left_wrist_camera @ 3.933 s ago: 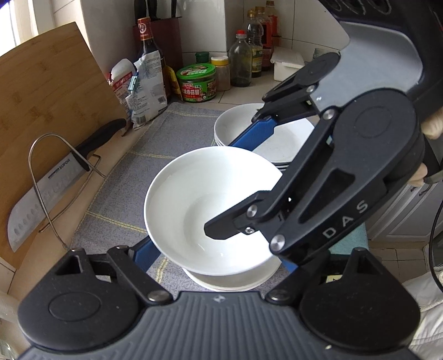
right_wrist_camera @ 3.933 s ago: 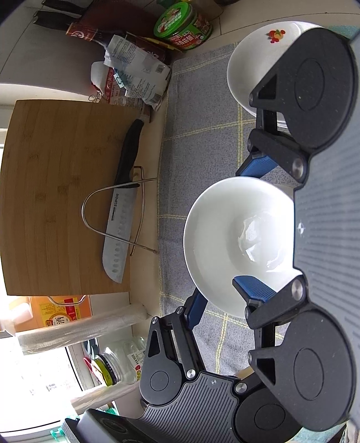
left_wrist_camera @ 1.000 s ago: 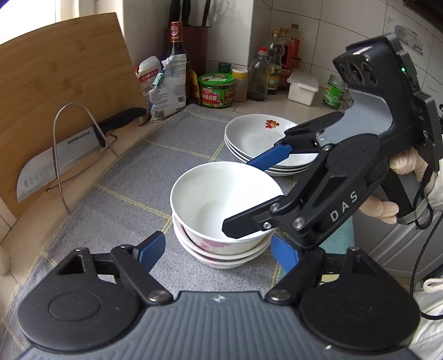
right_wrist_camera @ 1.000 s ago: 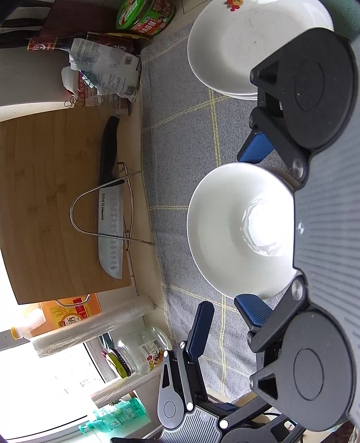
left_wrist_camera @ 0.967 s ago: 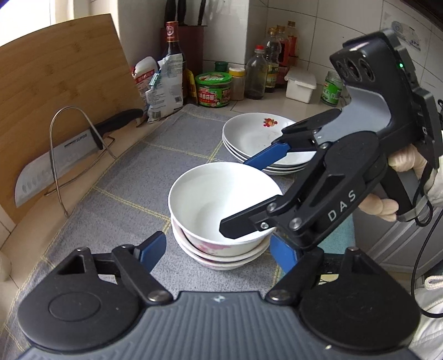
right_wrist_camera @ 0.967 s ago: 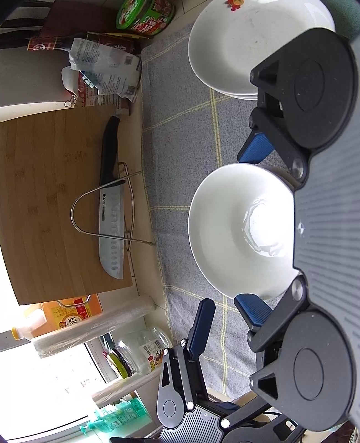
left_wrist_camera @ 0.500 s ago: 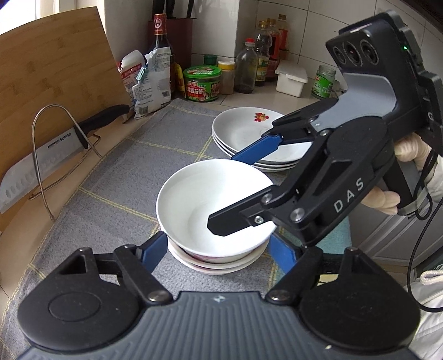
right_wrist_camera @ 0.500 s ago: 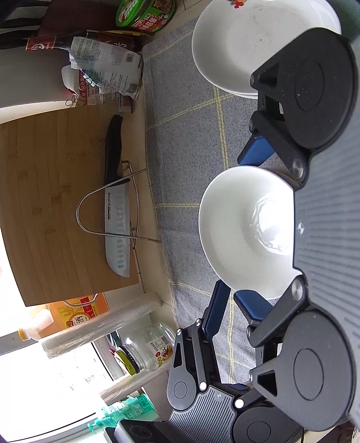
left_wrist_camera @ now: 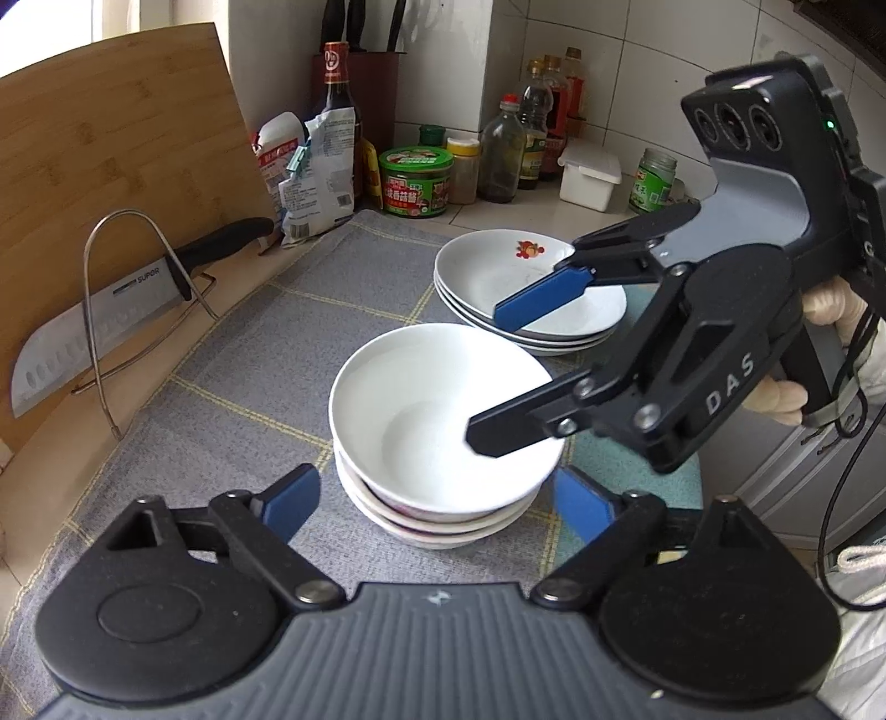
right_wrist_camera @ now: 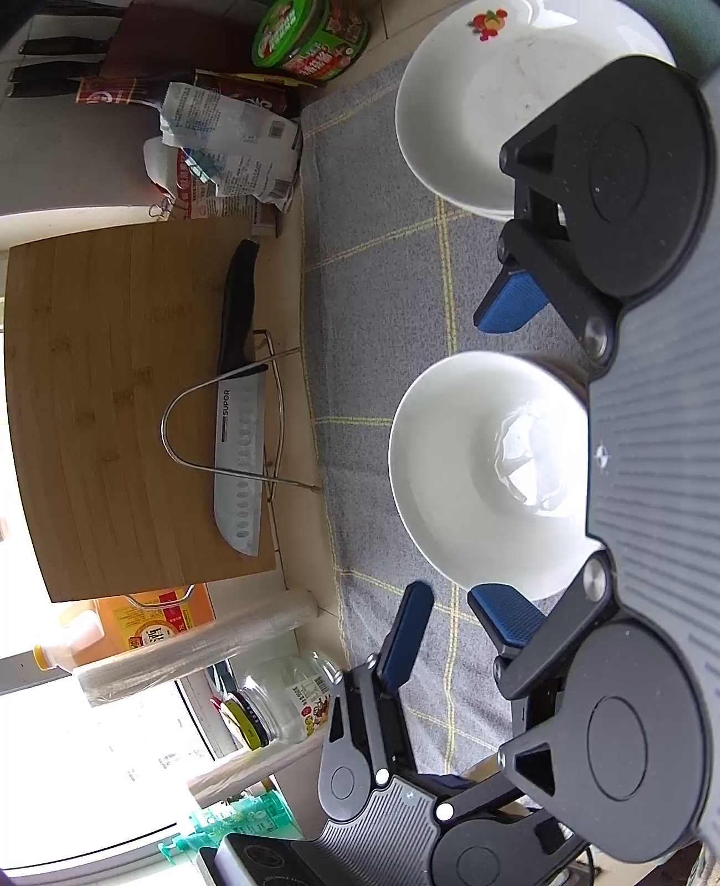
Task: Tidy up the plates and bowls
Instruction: 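Pull the right gripper back while moving the left gripper toward the bowl stack, then grip the bowl stack from opposite sides with both grippers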
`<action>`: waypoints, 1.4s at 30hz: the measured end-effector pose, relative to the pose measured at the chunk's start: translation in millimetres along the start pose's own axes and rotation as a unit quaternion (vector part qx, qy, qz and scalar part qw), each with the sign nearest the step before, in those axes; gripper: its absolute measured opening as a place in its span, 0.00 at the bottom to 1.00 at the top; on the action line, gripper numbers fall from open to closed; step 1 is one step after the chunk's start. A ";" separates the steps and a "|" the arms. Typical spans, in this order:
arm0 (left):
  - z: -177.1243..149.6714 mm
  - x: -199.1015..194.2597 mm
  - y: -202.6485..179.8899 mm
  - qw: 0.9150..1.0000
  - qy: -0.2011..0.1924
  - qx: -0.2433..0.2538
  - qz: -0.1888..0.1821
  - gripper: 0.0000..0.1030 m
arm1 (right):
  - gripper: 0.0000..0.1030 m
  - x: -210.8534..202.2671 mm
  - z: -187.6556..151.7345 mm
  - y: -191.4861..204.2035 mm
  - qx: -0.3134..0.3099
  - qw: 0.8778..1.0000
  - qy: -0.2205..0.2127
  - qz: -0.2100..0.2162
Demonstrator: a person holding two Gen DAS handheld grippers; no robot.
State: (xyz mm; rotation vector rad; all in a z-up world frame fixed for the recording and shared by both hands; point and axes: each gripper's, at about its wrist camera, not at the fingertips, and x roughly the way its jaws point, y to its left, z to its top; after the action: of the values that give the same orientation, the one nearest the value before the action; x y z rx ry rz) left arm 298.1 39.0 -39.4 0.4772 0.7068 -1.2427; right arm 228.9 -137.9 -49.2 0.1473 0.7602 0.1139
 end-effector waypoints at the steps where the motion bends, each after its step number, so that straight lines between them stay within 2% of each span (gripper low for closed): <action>1: -4.1 -2.9 -1.3 1.000 -0.001 0.006 0.003 0.96 | 1.00 -5.5 -3.1 -2.3 -0.006 1.000 -0.001 -0.011; 4: -20.0 -2.8 -6.1 0.999 0.017 0.024 0.021 0.97 | 1.00 -15.6 -15.3 -8.9 -0.039 0.999 0.017 -0.024; 7: -32.4 8.0 -12.3 0.997 0.045 0.027 0.052 0.97 | 1.00 -16.0 -30.7 -12.4 -0.104 0.993 0.047 -0.024; 11: -39.9 23.3 -25.3 0.994 0.064 0.010 0.084 0.97 | 1.00 0.5 -48.1 -16.6 -0.197 0.977 0.086 0.006; 13: -37.7 30.8 -32.4 0.992 0.067 -0.002 0.105 0.97 | 1.00 10.3 -51.8 -19.2 -0.234 0.967 0.092 0.027; 16: -33.0 45.8 -38.6 0.990 0.081 -0.010 0.115 0.97 | 1.00 24.5 -51.1 -27.4 -0.260 0.958 0.098 0.070; 18: -31.8 55.8 -39.9 0.987 0.094 -0.020 0.129 0.96 | 1.00 34.9 -49.6 -32.3 -0.268 0.954 0.105 0.084; 22: -32.9 62.5 -42.5 0.985 0.109 -0.024 0.132 0.95 | 1.00 47.9 -46.7 -39.7 -0.277 0.949 0.108 0.104; 26: -31.0 62.7 -37.9 0.987 0.111 -0.012 0.118 0.95 | 1.00 51.9 -41.0 -39.5 -0.301 0.942 0.099 0.111; 29: -33.4 68.6 -30.0 0.988 0.115 0.000 0.103 0.95 | 1.00 61.4 -36.3 -39.2 -0.299 0.941 0.107 0.118; 34: -38.2 73.6 -12.4 0.992 0.115 -0.011 0.054 0.96 | 1.00 73.9 -37.5 -31.9 -0.305 0.936 0.134 0.111; 42: -35.8 79.5 2.2 0.994 0.100 0.040 0.012 0.97 | 1.00 76.9 -36.9 -33.0 -0.290 0.941 0.130 0.118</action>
State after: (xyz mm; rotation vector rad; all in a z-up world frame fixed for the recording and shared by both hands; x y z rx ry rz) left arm 304.8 9.5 -121.2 0.6809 0.8213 -1.2146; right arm 260.3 -155.0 -133.4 -0.3474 0.9397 0.5882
